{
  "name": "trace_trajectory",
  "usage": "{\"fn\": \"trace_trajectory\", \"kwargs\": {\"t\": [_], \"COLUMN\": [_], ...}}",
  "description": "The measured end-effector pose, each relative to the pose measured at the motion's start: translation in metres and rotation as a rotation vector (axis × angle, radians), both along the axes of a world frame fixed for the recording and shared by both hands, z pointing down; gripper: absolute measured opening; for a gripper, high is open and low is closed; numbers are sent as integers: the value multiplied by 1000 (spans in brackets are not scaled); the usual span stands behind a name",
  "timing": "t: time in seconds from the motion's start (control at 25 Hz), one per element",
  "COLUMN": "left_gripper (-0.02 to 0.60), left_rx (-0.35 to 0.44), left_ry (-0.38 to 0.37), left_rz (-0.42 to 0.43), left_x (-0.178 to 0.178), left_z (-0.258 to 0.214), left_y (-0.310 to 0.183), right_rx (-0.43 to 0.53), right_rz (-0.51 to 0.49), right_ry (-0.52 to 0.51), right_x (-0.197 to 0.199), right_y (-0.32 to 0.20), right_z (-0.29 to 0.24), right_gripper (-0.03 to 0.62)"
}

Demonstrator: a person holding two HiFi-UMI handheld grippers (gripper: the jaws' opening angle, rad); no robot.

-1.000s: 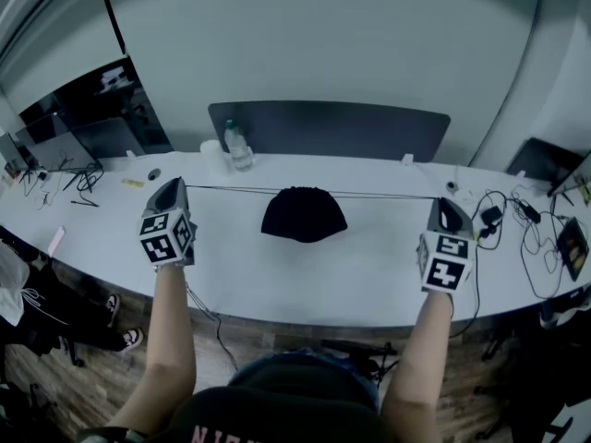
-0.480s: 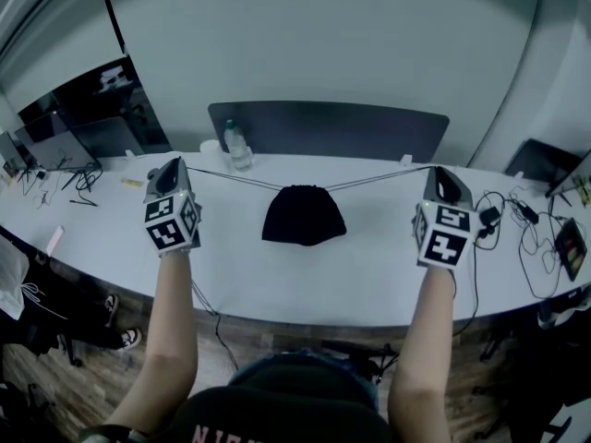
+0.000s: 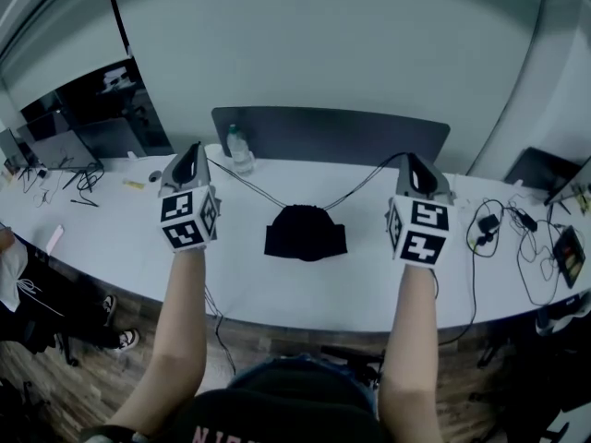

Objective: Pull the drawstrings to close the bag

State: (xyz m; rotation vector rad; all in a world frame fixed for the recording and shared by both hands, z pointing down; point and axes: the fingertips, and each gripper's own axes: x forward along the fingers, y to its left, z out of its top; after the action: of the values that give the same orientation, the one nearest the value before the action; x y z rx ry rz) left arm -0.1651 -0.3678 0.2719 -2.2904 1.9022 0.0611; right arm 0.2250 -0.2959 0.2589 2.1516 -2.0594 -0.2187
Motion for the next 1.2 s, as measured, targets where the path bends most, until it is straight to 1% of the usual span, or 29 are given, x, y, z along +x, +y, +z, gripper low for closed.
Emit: {"fn": "trace_trajectory", "kwargs": {"t": [0.16,0.28,0.6,0.84,1.08,1.2], "left_gripper": [14,14,14,14,14,14], "left_rx": [39,63,92,134,131,151], "left_ry": [-9,-9,-28,-49,-51,-51], "left_rz": [48,81,143,160,170,172], "left_x": [19,31,55,64,67,68], "left_z": [-2,-2,6,1,4,0], "left_y": [11,17,32,41,46,48], "right_rx": [-8,-8,39,74,105,110], "right_rz": [-43,-69,-127,-166,-185,-186], "right_ry": [24,22,58,93,79,76], "right_x": [-26,-39,-65,-81,-87,-87], "right_y": [1,3,12,17,20,20], "right_z": [10,17,21,18,14,12], "right_gripper": [8,8,8,8,8,8]}}
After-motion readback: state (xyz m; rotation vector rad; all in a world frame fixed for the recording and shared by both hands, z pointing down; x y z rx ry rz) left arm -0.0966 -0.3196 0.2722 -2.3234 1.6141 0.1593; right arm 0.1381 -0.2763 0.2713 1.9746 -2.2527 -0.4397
